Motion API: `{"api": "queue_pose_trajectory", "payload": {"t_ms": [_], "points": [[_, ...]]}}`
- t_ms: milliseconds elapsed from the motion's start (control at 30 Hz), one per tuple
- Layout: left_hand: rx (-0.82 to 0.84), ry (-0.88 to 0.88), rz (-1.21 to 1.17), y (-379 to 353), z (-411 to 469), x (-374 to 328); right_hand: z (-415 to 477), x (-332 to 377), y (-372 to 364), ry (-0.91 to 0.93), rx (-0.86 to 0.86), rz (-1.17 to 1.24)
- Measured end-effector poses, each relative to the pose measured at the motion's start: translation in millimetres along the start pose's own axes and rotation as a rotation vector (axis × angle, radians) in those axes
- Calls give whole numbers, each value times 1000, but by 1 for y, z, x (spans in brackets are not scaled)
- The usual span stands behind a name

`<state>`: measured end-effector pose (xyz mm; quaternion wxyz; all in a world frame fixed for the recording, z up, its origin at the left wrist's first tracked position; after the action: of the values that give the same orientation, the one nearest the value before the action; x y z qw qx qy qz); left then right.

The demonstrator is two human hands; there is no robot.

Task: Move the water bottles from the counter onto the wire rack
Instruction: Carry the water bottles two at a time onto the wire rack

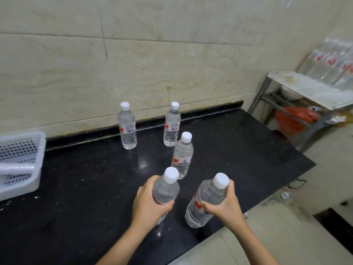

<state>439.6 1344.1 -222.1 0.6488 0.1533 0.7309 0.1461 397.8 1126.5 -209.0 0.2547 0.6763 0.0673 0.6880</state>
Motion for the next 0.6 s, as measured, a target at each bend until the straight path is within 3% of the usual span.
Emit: {"api": "queue_pose_trajectory", "payload": {"t_ms": [300,600], "points": [[225,-90,-46,-126,-50,-61,-55,-45,157,8,-275,44],[425,-73,-134,-277,-114,-115,-105,-118,299,-86,-322,-57]]}}
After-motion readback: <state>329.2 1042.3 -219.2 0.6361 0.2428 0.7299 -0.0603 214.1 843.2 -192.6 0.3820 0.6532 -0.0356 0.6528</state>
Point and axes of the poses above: each hand's wrist, its own z-axis towards the middle knuckle, its own y-axis out of the back of the hand, x = y × z, the point moved 5 cm from there along z, towards the middle knuckle, and after that the axes turned 7 degrees about y, right-handed, at the moved point
